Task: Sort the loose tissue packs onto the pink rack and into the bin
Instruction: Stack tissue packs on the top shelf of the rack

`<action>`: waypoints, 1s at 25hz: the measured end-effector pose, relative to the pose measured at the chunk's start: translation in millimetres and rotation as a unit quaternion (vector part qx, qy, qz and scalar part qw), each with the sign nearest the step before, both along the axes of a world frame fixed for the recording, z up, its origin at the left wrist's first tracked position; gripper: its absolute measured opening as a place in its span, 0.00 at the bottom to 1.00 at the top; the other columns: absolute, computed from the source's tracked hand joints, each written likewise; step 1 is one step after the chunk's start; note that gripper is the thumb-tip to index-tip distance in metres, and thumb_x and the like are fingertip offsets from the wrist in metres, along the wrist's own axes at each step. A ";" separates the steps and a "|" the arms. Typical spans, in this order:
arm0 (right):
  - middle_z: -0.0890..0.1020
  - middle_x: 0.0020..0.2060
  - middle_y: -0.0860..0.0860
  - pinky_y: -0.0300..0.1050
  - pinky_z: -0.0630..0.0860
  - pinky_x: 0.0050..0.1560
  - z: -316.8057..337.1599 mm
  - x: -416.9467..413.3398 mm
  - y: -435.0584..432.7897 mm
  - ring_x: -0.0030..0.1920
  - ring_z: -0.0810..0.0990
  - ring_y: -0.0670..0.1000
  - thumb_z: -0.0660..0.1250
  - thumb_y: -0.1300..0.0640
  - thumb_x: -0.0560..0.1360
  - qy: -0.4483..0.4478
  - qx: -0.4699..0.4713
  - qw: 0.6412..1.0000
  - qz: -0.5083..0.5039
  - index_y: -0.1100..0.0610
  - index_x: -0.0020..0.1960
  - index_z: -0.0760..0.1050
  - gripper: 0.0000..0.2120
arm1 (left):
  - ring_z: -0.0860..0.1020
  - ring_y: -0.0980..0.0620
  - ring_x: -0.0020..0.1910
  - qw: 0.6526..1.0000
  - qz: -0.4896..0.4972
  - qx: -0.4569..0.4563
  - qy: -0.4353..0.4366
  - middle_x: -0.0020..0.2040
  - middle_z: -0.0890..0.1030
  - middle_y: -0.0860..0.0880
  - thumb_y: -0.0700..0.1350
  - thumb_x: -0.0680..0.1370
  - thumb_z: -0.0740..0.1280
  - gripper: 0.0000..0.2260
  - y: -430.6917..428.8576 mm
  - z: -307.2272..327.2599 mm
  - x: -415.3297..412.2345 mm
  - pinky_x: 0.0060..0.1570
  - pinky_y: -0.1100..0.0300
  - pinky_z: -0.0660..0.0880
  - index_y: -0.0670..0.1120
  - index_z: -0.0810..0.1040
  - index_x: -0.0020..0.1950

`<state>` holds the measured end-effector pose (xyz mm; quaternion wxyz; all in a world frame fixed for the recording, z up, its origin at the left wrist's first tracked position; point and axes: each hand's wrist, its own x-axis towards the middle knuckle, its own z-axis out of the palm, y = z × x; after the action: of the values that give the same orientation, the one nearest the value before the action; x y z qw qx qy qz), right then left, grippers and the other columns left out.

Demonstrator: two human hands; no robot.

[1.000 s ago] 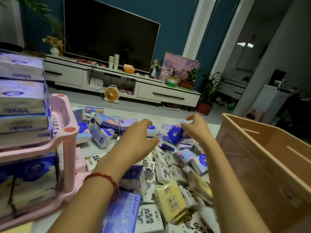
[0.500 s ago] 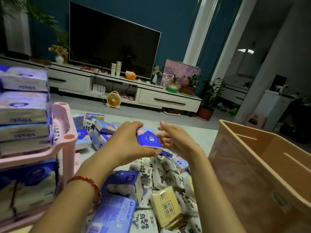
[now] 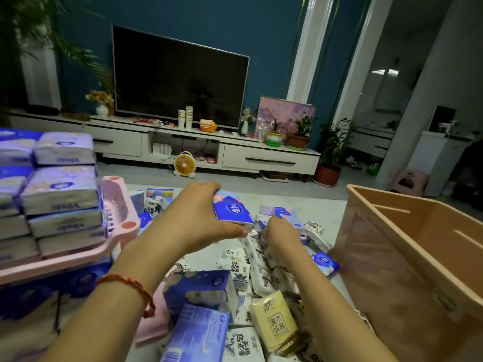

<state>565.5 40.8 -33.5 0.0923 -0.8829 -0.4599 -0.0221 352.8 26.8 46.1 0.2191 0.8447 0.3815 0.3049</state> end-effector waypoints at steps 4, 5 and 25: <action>0.75 0.55 0.60 0.43 0.62 0.42 64.4 -36.3 -18.0 0.52 0.73 0.58 0.55 0.57 0.80 -0.014 0.208 0.976 0.070 0.61 0.55 0.70 0.10 | 0.71 0.54 0.58 0.998 -0.001 0.049 -0.037 0.63 0.72 0.51 0.57 0.62 0.76 0.39 -22.4 41.9 -32.4 0.54 0.62 0.71 0.49 0.66 0.70; 0.75 0.53 0.59 0.42 0.60 0.41 85.0 -54.2 -22.3 0.49 0.72 0.56 0.56 0.57 0.80 -0.014 0.278 0.954 0.113 0.60 0.53 0.71 0.08 | 0.71 0.53 0.60 0.996 0.025 0.071 -0.040 0.64 0.72 0.50 0.58 0.62 0.75 0.41 -25.7 54.7 -49.5 0.58 0.61 0.69 0.50 0.65 0.71; 0.71 0.55 0.47 0.40 0.70 0.53 119.5 -317.7 -50.4 0.56 0.70 0.49 0.63 0.53 0.76 -0.011 0.315 0.786 0.532 0.47 0.60 0.74 0.13 | 0.77 0.55 0.45 0.958 0.236 -0.136 0.092 0.49 0.80 0.51 0.52 0.67 0.76 0.15 -20.6 84.0 -307.5 0.46 0.64 0.74 0.51 0.74 0.47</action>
<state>247.8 -9.5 86.0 0.3576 -0.4202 -0.8249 -0.1229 45.3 6.2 130.2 0.2178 0.7169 0.6267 0.2143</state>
